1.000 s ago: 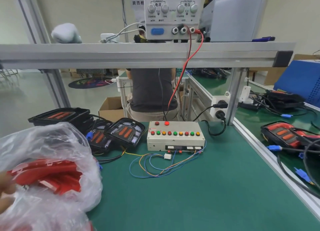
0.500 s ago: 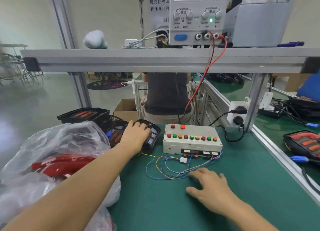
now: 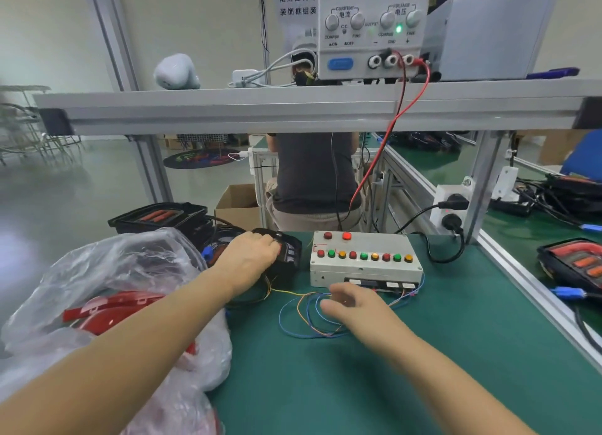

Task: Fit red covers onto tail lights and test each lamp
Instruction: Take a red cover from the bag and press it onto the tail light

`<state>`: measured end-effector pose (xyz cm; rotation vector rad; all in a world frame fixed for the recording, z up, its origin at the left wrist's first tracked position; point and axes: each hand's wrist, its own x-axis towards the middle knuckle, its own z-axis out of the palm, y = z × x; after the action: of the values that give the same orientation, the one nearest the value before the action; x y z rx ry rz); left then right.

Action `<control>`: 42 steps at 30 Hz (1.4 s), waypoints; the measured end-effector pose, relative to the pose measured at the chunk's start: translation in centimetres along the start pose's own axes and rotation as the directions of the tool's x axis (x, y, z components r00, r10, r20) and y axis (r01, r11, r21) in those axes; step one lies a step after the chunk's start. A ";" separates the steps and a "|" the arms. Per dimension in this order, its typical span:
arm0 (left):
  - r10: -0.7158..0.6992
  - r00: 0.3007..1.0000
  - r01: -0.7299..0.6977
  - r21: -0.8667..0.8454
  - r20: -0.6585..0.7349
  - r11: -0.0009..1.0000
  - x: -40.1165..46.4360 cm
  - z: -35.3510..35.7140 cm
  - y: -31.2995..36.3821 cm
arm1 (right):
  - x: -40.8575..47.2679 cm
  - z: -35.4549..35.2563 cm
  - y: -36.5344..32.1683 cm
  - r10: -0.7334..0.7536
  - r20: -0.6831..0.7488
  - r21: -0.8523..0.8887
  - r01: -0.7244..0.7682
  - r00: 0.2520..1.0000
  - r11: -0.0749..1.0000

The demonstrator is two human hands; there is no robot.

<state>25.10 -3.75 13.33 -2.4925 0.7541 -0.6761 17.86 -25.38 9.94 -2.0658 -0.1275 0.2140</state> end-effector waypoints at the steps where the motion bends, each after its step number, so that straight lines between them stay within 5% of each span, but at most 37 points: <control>1: 0.014 1.000 -0.014 -0.002 -0.013 1.000 -0.1 0.0 0.0 | 0.5 0.3 -0.5 0.037 0.009 0.078 -0.038 0.999 0.996; 8: 0.021 0.975 -0.043 -0.096 -0.220 0.994 -0.4 -1.8 -0.7 | 4.0 2.0 -3.3 0.228 0.235 0.667 -0.327 0.945 0.669; 13: 0.041 0.911 -0.099 -0.119 -0.411 0.988 -2.4 -4.6 0.0 | 5.2 2.2 -5.3 0.125 0.202 0.926 -0.231 0.971 0.299; 18: 0.106 0.848 -0.237 -0.193 -0.519 0.952 -4.9 -6.1 2.8 | 4.0 0.9 -4.7 0.064 0.188 0.948 -0.198 0.980 0.251; 20: -0.032 0.844 -0.214 -0.391 -0.535 0.895 -5.4 -5.8 3.3 | 3.0 -0.2 -3.8 0.041 0.151 0.953 -0.157 0.988 0.260; 23: -0.245 0.914 -0.023 -0.646 -0.323 0.763 -6.0 -4.9 2.7 | 1.1 -3.3 -2.1 0.011 0.079 0.969 -0.079 0.997 0.234; 25: -0.144 0.989 0.134 -0.506 0.019 0.852 -5.9 -3.3 2.4 | -0.3 -5.8 -0.8 0.032 0.022 0.982 -0.028 0.999 0.187; 27: -0.063 0.952 0.149 -0.275 0.300 0.950 -5.8 -1.2 2.5 | -1.6 -8.0 0.3 0.066 -0.023 0.987 0.012 0.998 0.158; 29: -0.035 0.906 0.128 -0.195 0.422 0.972 -5.3 0.4 2.6 | -2.8 -9.5 1.3 0.095 -0.055 0.987 0.040 0.994 0.153; 33: 0.028 0.833 0.137 -0.254 0.553 0.957 -4.9 1.1 2.7 | -4.8 -11.2 3.4 0.160 -0.039 0.973 0.001 0.986 0.232; 37: -0.153 0.893 0.403 -0.596 0.424 0.695 -2.1 -0.5 0.6 | -5.6 -11.1 5.1 0.215 0.026 0.928 -0.103 0.976 0.357; 42: -0.304 0.841 0.386 -0.101 0.448 0.917 1.2 0.3 -2.6 | -5.8 -10.6 5.5 0.284 0.030 0.922 -0.137 0.958 0.363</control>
<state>27.11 -2.43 14.84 -2.8419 0.2081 -0.1527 14.39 -38.18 10.67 -0.9160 0.3098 0.2279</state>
